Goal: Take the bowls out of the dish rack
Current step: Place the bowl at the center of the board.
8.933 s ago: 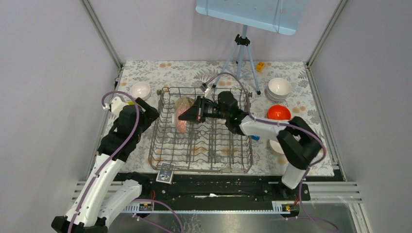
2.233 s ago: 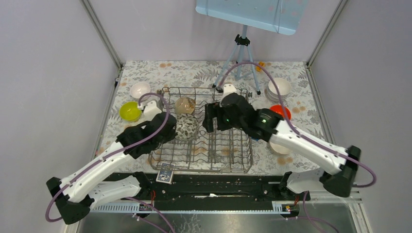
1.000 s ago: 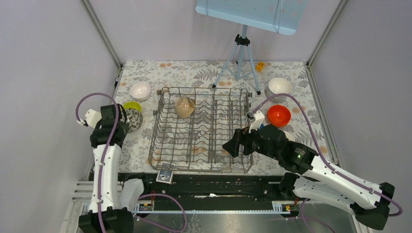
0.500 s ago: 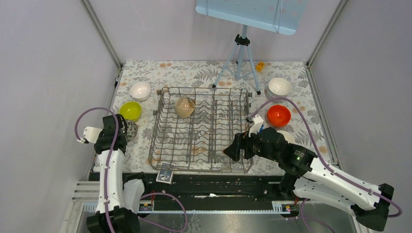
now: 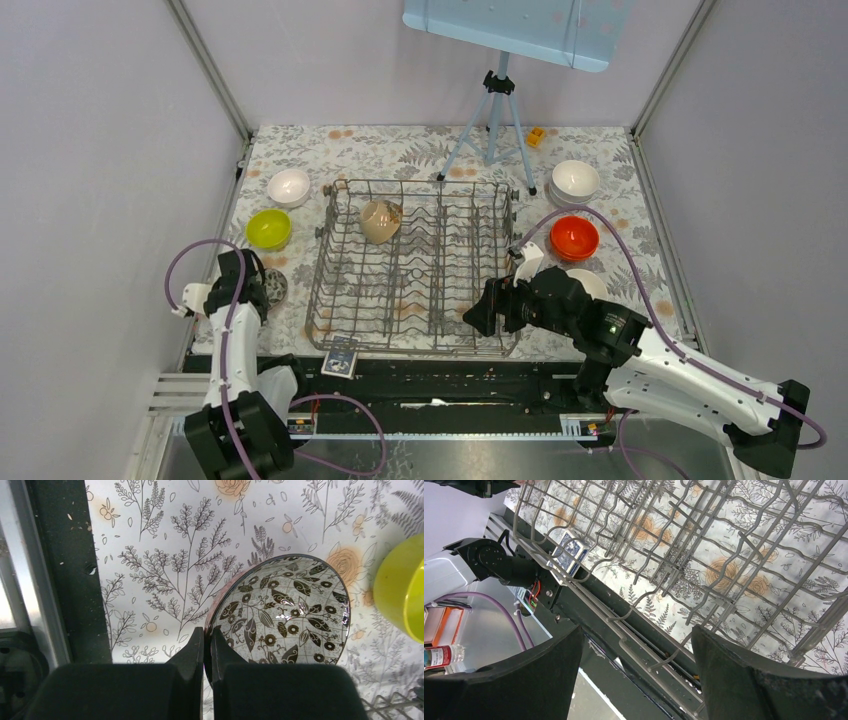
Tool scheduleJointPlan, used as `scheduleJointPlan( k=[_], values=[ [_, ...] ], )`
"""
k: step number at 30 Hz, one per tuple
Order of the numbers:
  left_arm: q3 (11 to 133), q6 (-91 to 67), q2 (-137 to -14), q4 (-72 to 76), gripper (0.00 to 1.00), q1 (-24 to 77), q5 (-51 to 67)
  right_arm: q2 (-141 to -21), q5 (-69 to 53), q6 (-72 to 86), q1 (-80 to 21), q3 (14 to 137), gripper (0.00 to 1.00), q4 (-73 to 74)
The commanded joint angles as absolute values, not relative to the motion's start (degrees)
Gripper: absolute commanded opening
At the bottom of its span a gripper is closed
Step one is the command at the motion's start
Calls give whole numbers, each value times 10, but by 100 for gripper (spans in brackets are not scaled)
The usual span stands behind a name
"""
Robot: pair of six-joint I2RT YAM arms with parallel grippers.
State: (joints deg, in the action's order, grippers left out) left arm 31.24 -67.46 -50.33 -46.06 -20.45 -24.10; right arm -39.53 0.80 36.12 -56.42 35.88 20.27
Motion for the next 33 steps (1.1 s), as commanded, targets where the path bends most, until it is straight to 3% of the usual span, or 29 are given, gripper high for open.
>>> scheduleJointPlan(
  k=[1,23,24,28,33],
  values=[
    [305,-700,-478,-398,0,-215,-244,-391,11,368,-561,357,85,192],
    [259,-725,-497,-327,0,-225,-246,-379,22,372,-561,344,85,203],
    [258,-724,-498,-324,3,-225,-246,-378,24,372,-561,344,85,205],
    [257,-714,-504,-321,34,-226,-242,-374,30,371,-561,347,85,213],
    [263,-708,-484,-330,56,-226,-232,-367,34,371,-561,347,86,219]
  ],
)
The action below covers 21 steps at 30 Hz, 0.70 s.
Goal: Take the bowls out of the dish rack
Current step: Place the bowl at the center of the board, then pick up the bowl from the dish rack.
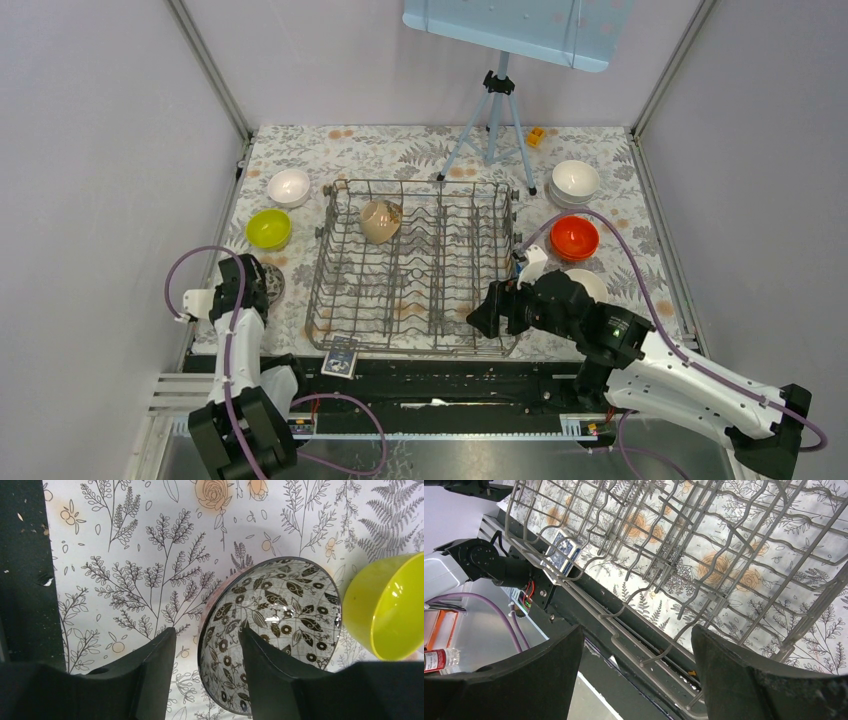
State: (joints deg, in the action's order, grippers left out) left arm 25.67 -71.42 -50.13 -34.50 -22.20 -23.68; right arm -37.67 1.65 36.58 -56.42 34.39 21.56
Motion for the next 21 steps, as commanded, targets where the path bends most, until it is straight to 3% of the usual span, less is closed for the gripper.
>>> scheduleJointPlan(
  k=[1,2,5,11,14,21],
  values=[
    [266,-705,-479,-334,60,-225,-230,-367,34,371,-562,347,86,220],
    [271,-702,-474,-341,66,-226,-229,-366,35,371,-561,347,86,221],
    [288,-673,-453,-348,97,-226,-227,-367,43,368,-562,355,88,230],
    [373,-581,-456,-382,99,-225,-221,-373,94,342,-561,401,96,277],
    [414,-542,-459,-367,99,-213,-164,-388,109,326,-561,429,99,293],
    [536,-445,-450,-361,99,-116,-137,-435,136,305,-561,503,100,309]
  ],
)
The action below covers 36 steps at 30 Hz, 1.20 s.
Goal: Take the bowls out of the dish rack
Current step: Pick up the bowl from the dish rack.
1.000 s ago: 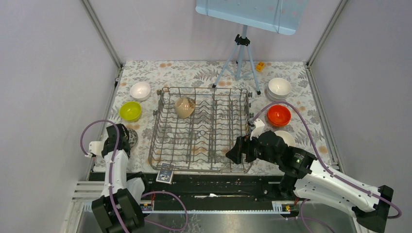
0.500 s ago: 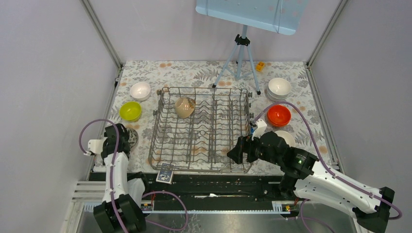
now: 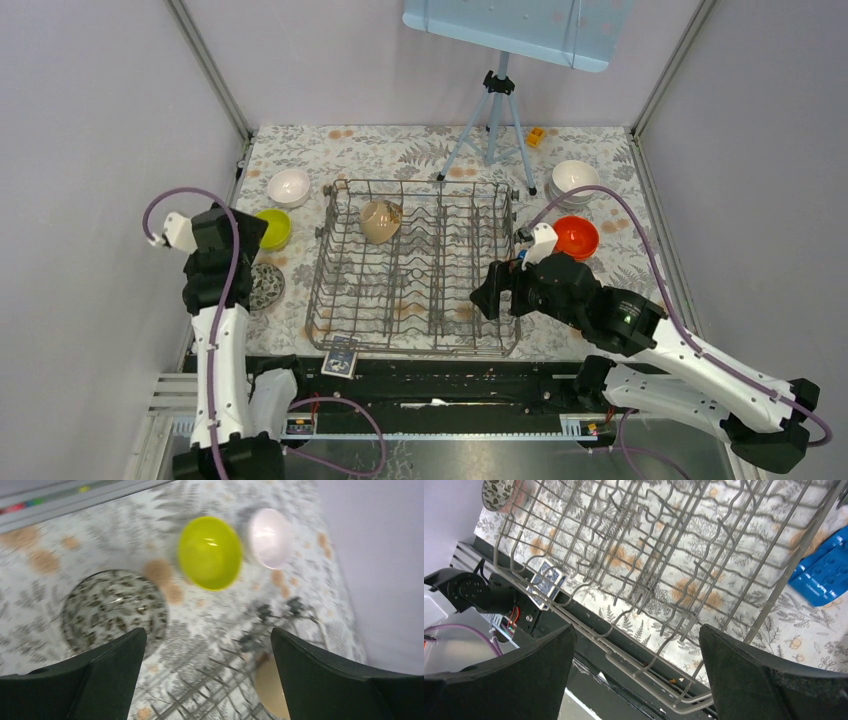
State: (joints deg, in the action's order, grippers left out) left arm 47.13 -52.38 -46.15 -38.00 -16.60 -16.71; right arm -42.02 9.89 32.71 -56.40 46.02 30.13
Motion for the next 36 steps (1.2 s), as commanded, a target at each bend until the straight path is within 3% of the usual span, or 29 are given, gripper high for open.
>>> scheduleJointPlan(
  k=[1,8,12,20,23,27,31,36],
  values=[
    [545,-434,-449,-356,99,-95,-137,-439,141,304,-561,506,100,302],
    [579,-338,-473,-318,99,138,-195,-491,155,291,-561,528,100,253],
    [580,-285,-504,-307,99,204,-189,-528,158,285,-561,539,100,219],
    [575,-206,-566,-273,99,206,-59,-629,167,262,-549,598,100,145],
    [579,-204,-601,-266,99,203,-51,-698,81,287,-504,659,100,154],
    [593,-231,-652,-258,99,154,-19,-749,-16,340,-457,663,97,51],
    [590,-305,-706,-207,95,87,82,-835,-66,428,-424,681,93,-40],
    [568,-359,-758,-140,89,75,97,-908,-95,520,-403,674,90,-141]
  ],
)
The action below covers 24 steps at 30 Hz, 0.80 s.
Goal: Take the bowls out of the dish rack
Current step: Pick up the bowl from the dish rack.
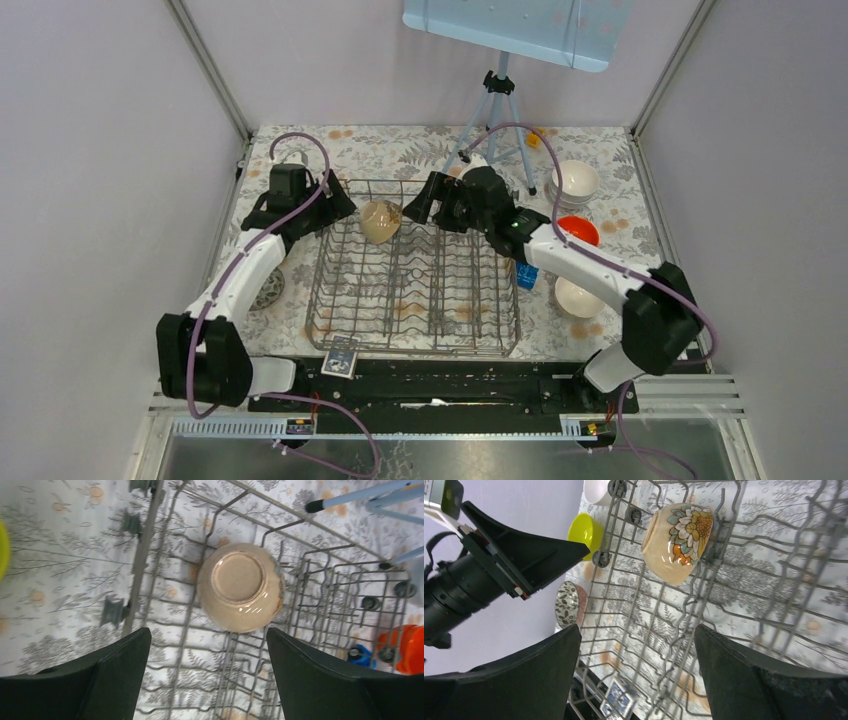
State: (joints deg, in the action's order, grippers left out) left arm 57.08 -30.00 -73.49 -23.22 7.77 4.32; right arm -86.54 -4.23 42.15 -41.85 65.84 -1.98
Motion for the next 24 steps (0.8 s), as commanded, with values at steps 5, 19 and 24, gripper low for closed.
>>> scheduleJointPlan(
  k=[5,19,24],
  values=[
    [532,-388,-790,-89,85,66,110,-960,-91,553,-402,686,92,-174],
    [514,-400,-858,-36,77,65,108,-1068,-98,590,-384,711,89,-214],
    [508,-396,-865,-35,76,65,100,-1102,-114,598,-382,734,87,-225]
  ],
)
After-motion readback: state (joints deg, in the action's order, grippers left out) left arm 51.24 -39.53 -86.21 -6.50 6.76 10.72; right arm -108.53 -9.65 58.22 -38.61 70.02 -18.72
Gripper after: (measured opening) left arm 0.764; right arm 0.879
